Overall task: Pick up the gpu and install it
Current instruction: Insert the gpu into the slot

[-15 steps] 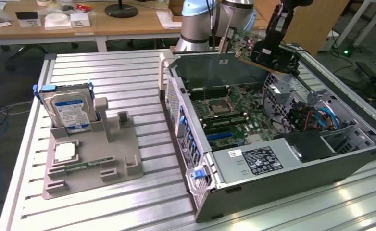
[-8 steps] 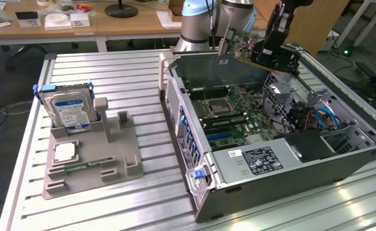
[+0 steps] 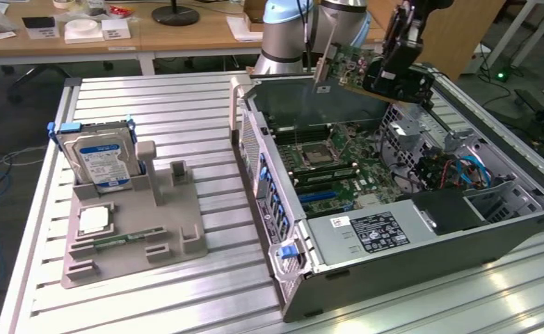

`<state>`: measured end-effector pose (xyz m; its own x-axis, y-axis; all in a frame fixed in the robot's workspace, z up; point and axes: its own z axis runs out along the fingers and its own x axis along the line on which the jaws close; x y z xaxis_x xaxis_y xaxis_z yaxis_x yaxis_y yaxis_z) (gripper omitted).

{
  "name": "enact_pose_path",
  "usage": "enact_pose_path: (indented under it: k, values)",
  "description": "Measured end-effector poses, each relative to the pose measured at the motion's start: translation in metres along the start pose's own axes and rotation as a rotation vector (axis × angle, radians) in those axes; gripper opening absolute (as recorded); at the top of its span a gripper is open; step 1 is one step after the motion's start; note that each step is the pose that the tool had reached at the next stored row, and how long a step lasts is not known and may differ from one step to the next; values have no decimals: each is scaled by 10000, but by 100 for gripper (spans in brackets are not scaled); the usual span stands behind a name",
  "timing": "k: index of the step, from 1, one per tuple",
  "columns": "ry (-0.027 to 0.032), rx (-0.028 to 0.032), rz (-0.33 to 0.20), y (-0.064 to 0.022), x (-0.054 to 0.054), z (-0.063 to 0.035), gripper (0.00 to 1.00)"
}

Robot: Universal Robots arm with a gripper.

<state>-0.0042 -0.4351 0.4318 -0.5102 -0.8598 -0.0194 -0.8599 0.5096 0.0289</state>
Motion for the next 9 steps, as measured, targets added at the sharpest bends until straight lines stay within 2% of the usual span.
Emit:
enact_pose_path:
  k: [9]
  values:
    - [24,-13,-991,-1,2,0,28]
